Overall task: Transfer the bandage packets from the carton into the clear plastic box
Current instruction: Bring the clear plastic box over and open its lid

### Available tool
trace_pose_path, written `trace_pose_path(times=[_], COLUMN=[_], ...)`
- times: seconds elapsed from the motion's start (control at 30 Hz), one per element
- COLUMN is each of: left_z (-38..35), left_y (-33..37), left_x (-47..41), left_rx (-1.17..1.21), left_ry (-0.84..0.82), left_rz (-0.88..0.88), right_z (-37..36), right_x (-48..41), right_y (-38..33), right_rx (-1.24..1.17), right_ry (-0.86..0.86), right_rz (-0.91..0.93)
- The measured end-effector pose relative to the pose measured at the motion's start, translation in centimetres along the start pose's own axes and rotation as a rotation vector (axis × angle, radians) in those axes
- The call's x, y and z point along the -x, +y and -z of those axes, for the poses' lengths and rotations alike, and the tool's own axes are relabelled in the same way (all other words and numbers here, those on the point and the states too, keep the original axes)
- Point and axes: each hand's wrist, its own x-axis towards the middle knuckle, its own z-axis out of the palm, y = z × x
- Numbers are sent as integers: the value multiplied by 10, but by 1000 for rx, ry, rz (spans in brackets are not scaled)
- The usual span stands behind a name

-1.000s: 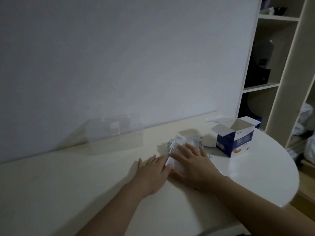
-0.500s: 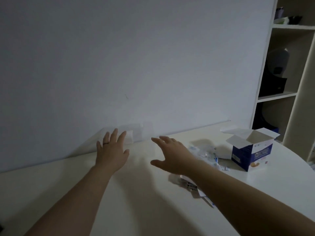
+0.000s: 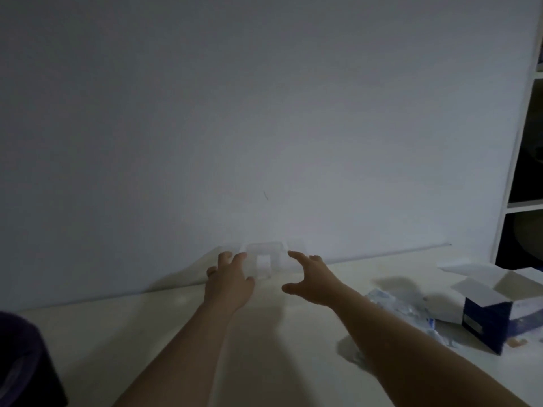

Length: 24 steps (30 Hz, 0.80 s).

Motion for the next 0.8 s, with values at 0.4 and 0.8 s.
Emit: trace_pose_path(times=[0.4,0.8], left_z=[35,28], left_y=[-15,-44], left_x=[82,145], left_rx=[26,274], left_ry=[71,262], left_rz=[44,-148], right_z=[-2,-6], right_x=[79,128], right_y=[-28,-78], right_rx=[421,744], right_ry=[67,100], right_rz=[167,514])
